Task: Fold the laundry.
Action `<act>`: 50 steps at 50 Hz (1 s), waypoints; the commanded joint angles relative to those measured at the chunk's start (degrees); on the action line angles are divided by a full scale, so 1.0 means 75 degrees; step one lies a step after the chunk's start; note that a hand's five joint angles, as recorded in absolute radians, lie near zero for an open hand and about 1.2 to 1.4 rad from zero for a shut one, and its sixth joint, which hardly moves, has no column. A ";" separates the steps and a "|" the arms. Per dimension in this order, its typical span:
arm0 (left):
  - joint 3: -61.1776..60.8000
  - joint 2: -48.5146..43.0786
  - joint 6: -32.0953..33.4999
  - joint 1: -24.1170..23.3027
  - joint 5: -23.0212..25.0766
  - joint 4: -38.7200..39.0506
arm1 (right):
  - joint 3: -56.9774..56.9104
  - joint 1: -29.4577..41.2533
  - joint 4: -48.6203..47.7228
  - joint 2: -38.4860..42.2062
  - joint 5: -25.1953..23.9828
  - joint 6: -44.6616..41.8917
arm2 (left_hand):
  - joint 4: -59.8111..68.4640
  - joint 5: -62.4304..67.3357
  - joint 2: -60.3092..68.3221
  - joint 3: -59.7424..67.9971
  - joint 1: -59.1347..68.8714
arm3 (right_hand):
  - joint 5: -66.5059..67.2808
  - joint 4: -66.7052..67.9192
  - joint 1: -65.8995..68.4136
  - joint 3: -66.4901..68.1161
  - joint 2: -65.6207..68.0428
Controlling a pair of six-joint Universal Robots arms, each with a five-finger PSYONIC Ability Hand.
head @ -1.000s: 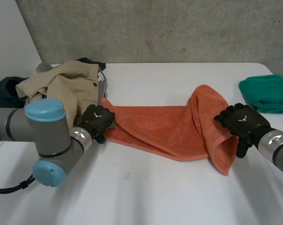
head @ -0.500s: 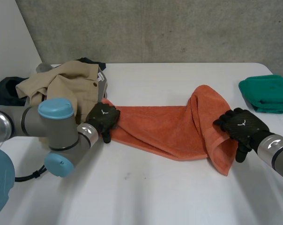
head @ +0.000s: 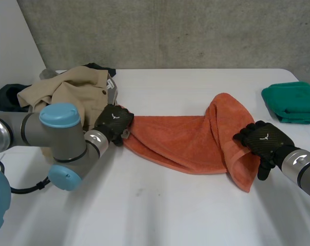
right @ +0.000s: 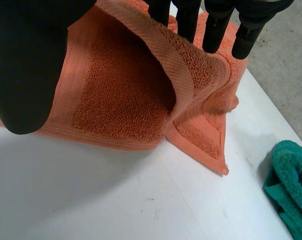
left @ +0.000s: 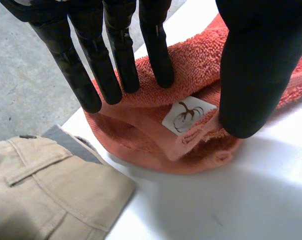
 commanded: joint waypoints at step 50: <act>-0.0764 0.5179 -0.1846 -0.0415 -0.0586 -0.0202 | -0.2156 0.0689 0.2368 -0.0228 0.0151 0.2648 | 0.5734 0.5780 0.5704 0.5692 0.5723 | -0.0363 -0.0314 -0.0406 -0.0306 -0.0334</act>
